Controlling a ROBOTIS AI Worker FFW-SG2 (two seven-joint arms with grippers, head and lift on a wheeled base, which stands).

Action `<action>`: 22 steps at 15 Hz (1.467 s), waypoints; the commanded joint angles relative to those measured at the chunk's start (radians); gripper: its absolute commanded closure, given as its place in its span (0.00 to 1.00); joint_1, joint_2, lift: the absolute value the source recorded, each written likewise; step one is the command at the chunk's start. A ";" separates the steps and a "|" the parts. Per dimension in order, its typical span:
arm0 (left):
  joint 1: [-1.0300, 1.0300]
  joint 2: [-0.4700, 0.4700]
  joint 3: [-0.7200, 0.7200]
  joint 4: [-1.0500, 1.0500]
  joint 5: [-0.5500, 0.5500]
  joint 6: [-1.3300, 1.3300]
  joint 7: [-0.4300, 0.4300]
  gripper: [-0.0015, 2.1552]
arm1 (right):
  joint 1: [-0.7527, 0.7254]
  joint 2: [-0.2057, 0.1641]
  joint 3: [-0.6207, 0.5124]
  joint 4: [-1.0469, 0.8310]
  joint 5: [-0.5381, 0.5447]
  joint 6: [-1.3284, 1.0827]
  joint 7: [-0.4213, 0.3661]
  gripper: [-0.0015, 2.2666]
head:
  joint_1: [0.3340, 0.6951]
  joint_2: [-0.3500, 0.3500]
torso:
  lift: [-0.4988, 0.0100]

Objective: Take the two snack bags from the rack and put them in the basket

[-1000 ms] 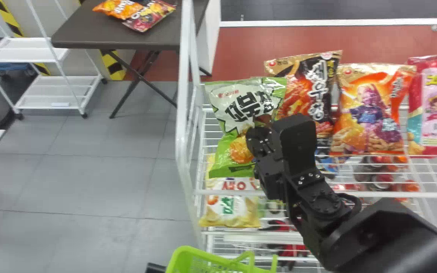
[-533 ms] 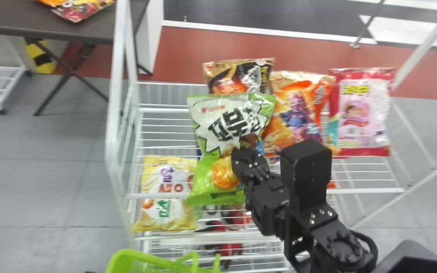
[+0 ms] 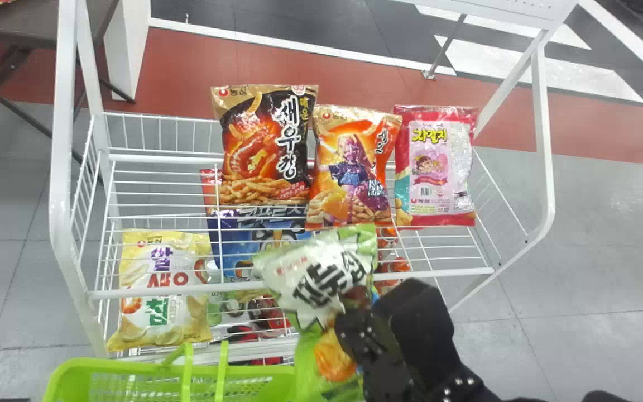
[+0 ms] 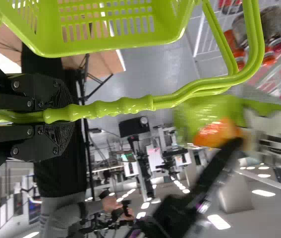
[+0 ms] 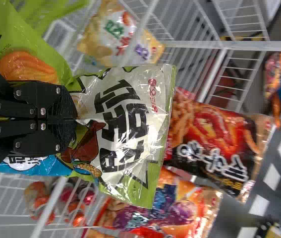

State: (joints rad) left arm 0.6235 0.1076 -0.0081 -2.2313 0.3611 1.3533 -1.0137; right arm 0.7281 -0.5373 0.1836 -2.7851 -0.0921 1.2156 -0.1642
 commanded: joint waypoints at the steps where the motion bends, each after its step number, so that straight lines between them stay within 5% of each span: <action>1: -0.001 -0.005 0.022 -0.014 0.012 0.002 0.007 0.87 | 0.016 -0.023 0.007 -0.007 -0.008 0.088 0.000 0.99 | 1.00 0.00 | 0.96; 7: -0.001 -0.006 0.037 -0.042 0.033 0.005 0.024 0.87 | -0.010 -0.007 0.152 0.024 -0.048 0.229 0.006 0.99 | 1.00 0.00 | 0.96; 13: 0.019 -0.006 0.013 -0.083 0.032 0.036 0.023 0.87 | -0.104 0.094 0.310 0.249 -0.040 -0.066 0.037 0.99 | 1.00 0.00 | 0.96; 19: 0.044 -0.006 0.011 -0.108 0.028 0.036 0.020 0.87 | -0.133 0.137 0.362 0.380 -0.029 -0.121 0.072 0.99 | 1.00 0.28 | 0.96; 21: 0.045 -0.005 0.011 -0.114 0.027 0.036 0.021 0.87 | -0.124 0.134 0.359 0.383 -0.021 -0.093 0.074 0.99 | 1.00 0.27 | 0.96; 22: 0.045 -0.005 0.011 -0.117 0.027 0.036 0.021 0.87 | -0.119 0.132 0.350 0.380 -0.021 -0.066 0.084 0.89 | 1.00 0.26 | 0.96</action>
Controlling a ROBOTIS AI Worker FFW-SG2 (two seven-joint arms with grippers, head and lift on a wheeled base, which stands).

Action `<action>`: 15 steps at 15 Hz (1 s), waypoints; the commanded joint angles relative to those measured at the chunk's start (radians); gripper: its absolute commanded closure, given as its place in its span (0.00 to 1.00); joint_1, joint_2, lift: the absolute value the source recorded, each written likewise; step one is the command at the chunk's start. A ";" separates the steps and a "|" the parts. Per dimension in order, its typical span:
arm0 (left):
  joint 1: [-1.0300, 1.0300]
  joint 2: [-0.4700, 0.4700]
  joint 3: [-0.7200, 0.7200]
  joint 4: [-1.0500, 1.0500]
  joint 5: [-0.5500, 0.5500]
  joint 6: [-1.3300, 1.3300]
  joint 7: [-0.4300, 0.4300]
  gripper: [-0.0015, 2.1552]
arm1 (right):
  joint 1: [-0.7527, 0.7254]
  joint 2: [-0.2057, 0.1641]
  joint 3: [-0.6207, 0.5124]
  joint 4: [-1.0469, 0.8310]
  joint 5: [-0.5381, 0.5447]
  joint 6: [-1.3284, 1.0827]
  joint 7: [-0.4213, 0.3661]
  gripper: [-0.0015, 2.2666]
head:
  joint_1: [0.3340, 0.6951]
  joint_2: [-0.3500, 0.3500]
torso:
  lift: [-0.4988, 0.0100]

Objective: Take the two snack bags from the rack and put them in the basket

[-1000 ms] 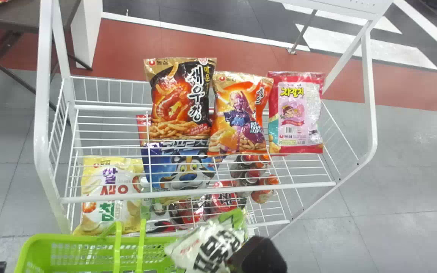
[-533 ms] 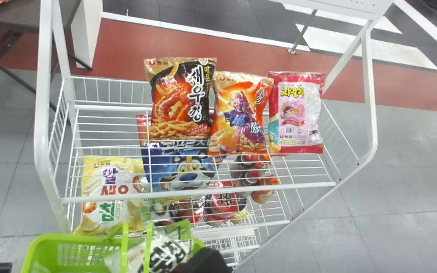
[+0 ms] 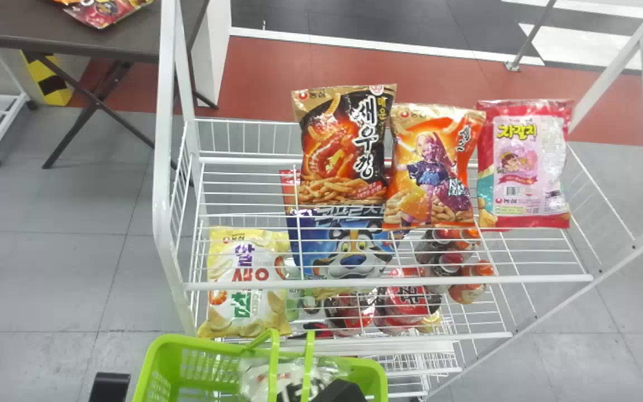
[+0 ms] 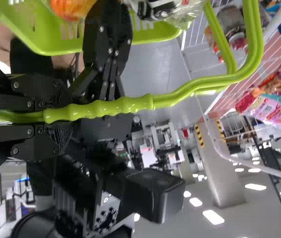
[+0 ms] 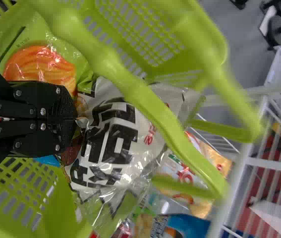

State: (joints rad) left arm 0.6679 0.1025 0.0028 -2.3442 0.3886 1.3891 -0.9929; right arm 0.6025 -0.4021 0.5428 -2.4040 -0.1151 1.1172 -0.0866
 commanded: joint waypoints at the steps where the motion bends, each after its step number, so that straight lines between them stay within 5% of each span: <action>1: 0.001 0.000 0.000 -0.007 -0.001 0.000 0.000 0.87 | 0.007 -0.004 -0.012 -0.007 0.003 0.066 0.011 0.66 | 1.00 0.24 | 0.96; 2: 0.001 0.000 0.000 -0.007 -0.002 0.000 0.000 0.87 | 0.010 -0.011 -0.012 -0.015 0.012 0.069 0.011 0.25 | 1.00 0.22 | 0.96; 3: 0.001 0.000 0.000 -0.007 -0.002 0.000 0.000 0.87 | 0.013 -0.012 -0.012 -0.029 0.025 0.079 0.011 0.01 | 1.00 0.15 | 0.96; 10: 0.012 0.000 0.008 -0.021 -0.004 0.000 0.000 0.87 | 0.014 0.002 -0.132 -0.146 0.020 0.122 0.010 0.02 | 1.00 0.02 | 0.96; 15: 0.012 0.000 0.008 -0.021 -0.005 0.000 0.002 0.87 | 0.014 0.034 -0.214 -0.201 -0.001 0.106 0.033 0.02 | 1.00 0.03 | 0.96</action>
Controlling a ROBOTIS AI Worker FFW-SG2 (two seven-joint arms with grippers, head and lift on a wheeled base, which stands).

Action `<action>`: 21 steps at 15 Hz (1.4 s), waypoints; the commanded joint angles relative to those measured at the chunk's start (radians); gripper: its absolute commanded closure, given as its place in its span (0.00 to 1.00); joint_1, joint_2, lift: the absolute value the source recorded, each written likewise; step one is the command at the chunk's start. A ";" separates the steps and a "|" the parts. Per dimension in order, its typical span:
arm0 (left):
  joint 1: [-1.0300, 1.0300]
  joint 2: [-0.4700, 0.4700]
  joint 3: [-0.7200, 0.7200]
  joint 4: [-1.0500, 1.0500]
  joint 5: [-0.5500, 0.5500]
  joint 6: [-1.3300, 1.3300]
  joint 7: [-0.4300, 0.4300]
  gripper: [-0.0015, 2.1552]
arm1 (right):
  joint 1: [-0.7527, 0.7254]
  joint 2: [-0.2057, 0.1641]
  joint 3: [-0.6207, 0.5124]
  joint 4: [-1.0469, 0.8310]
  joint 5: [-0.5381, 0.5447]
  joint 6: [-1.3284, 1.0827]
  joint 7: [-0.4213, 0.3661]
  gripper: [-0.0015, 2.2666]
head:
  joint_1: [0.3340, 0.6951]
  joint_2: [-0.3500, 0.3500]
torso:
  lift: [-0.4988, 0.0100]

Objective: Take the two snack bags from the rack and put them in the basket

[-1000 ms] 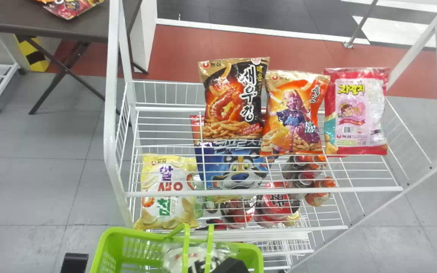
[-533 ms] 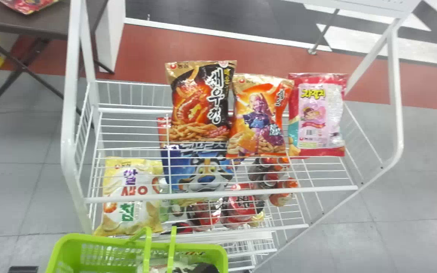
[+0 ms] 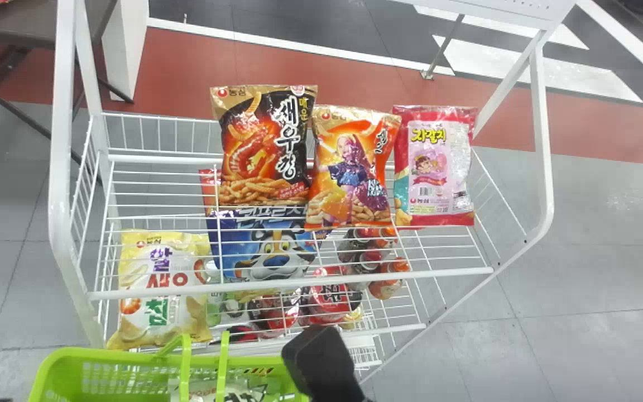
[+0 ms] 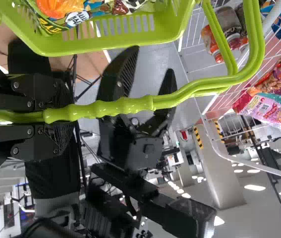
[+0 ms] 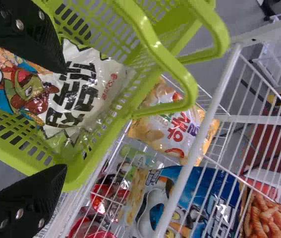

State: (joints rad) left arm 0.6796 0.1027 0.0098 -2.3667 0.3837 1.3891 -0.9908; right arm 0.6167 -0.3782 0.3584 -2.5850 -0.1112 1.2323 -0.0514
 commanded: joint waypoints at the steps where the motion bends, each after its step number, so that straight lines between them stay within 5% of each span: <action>1: 0.000 0.000 0.001 0.003 -0.006 0.000 0.000 0.87 | 0.003 0.019 -0.073 -0.034 -0.036 -0.030 -0.004 0.02 | 1.00 0.03 | 0.96; 10: 0.000 0.003 -0.050 0.010 -0.054 0.012 0.014 0.87 | -0.018 0.053 -0.406 0.083 -0.191 -0.530 -0.033 0.03 | 1.00 0.00 | 0.96; 21: -0.020 0.014 -0.106 0.020 -0.117 0.089 0.024 0.87 | -0.354 0.087 -0.371 0.494 -0.177 -0.721 -0.001 0.03 | 1.00 0.00 | 0.96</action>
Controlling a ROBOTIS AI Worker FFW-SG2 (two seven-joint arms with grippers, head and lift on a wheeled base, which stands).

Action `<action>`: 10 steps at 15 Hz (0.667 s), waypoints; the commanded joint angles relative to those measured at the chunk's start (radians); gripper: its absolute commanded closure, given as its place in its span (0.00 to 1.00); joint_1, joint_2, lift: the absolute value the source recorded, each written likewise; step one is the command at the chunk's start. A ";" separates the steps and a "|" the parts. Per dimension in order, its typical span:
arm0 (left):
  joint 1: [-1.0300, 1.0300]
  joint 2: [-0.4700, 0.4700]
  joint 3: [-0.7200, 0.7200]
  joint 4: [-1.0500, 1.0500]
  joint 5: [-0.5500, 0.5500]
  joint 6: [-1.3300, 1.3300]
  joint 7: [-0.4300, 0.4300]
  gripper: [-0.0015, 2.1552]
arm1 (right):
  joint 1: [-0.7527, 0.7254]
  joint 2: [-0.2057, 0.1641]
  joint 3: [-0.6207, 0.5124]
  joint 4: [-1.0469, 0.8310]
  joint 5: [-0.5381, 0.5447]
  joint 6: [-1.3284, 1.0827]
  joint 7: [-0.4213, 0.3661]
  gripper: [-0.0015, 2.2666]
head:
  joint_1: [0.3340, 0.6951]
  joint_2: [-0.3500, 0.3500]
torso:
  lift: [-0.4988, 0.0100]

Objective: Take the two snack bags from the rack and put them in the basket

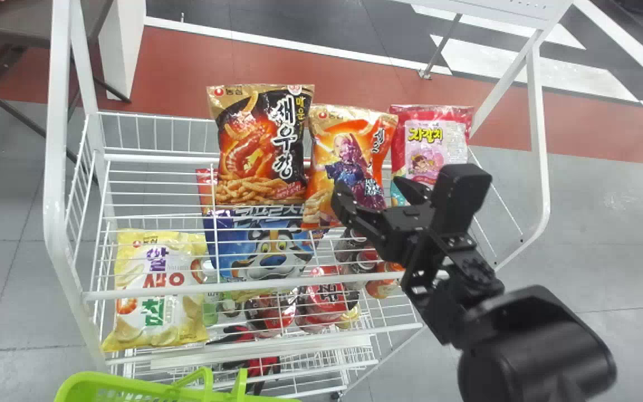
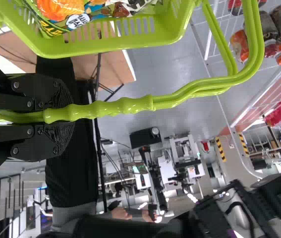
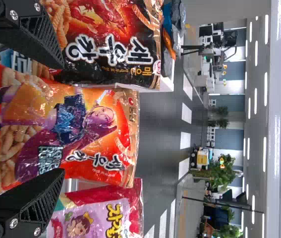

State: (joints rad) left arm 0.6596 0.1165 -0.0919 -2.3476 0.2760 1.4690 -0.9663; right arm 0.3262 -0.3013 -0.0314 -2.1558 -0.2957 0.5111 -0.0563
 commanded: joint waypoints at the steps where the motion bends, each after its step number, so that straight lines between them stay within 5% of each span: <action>1: 0.000 0.000 -0.006 0.001 -0.014 0.012 0.001 0.87 | -0.101 0.024 0.028 0.109 0.010 0.001 0.007 0.03 | 1.00 0.00 | 0.96; 10: -0.008 0.005 0.003 0.011 -0.014 0.040 -0.002 0.87 | -0.294 0.070 0.079 0.350 0.086 0.028 0.007 0.04 | 1.00 0.00 | 0.96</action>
State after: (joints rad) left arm 0.6519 0.1196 -0.0912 -2.3396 0.2616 1.5075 -0.9685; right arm 0.0561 -0.2357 0.0400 -1.8371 -0.2145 0.5327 -0.0498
